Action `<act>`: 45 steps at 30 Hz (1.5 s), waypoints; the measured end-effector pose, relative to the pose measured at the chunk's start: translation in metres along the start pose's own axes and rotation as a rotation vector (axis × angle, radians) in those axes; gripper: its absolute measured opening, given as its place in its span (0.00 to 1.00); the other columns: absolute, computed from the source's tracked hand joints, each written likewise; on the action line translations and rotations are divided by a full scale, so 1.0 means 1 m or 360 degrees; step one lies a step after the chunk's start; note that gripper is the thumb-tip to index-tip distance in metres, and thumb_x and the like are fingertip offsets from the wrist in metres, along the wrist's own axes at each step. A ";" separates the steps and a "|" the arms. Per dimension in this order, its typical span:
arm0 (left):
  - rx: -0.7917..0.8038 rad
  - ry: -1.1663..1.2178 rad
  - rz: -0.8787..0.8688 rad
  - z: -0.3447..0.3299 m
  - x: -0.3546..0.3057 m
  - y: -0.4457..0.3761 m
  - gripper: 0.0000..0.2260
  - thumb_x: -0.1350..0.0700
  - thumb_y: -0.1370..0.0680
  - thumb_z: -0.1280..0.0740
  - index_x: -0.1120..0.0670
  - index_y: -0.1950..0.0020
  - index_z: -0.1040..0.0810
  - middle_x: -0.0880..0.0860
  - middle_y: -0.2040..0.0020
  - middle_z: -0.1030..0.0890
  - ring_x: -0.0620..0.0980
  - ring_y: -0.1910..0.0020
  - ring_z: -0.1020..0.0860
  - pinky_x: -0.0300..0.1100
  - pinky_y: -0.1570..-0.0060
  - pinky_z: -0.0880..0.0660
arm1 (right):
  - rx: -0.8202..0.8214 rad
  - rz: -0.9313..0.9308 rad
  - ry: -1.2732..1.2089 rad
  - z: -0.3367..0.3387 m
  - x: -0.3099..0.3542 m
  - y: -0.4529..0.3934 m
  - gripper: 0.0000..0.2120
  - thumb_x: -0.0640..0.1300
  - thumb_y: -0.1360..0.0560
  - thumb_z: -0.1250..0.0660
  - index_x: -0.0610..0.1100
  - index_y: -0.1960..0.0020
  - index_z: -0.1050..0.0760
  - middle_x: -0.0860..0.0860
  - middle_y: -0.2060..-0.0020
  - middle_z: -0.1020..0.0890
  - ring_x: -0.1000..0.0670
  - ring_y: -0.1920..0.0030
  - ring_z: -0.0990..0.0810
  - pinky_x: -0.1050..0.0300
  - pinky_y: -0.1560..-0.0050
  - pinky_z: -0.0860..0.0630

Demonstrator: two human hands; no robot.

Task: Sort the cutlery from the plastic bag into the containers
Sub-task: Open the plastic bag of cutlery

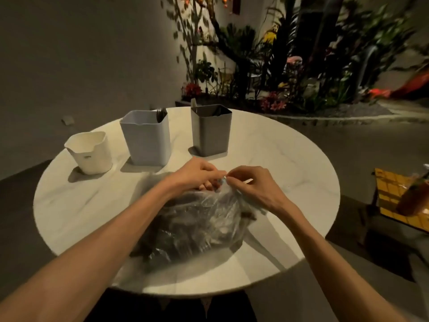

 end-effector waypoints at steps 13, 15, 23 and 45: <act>-0.0370 -0.0083 -0.0183 -0.008 -0.021 0.018 0.10 0.48 0.22 0.29 0.53 0.51 0.13 0.51 0.58 0.14 0.49 0.57 0.16 0.43 0.54 0.17 | -0.0312 0.0329 0.0537 0.011 0.029 0.018 0.15 0.59 0.23 0.32 0.52 0.45 0.15 0.54 0.55 0.14 0.53 0.59 0.20 0.56 0.56 0.21; -0.0411 -0.0145 -0.0211 -0.010 -0.020 0.013 0.11 0.47 0.20 0.31 0.52 0.52 0.13 0.50 0.58 0.14 0.47 0.55 0.16 0.44 0.49 0.17 | -0.0360 0.0359 0.0578 0.006 0.030 0.015 0.14 0.57 0.21 0.35 0.50 0.50 0.14 0.53 0.60 0.14 0.53 0.64 0.21 0.57 0.58 0.22; -0.0592 -0.0250 -0.0185 -0.007 -0.016 -0.007 0.14 0.47 0.18 0.34 0.53 0.56 0.16 0.52 0.58 0.16 0.50 0.56 0.17 0.48 0.49 0.18 | -0.0454 0.0393 0.0632 -0.009 0.022 0.005 0.20 0.57 0.17 0.43 0.49 0.56 0.18 0.52 0.68 0.17 0.50 0.71 0.23 0.53 0.60 0.21; -0.0654 -0.0004 0.0151 -0.015 0.004 -0.013 0.16 0.48 0.20 0.31 0.58 0.61 0.15 0.54 0.63 0.17 0.51 0.62 0.19 0.44 0.61 0.20 | -0.0751 0.0410 0.0420 -0.022 0.009 0.023 0.27 0.63 0.17 0.51 0.47 0.49 0.21 0.51 0.64 0.16 0.48 0.70 0.20 0.51 0.63 0.18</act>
Point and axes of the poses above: each hand's wrist, its own y-axis away from the middle knuckle, its own z-axis out of the back of the hand, x = y × z, the point moved 6 cm from there along -y, towards the middle knuckle
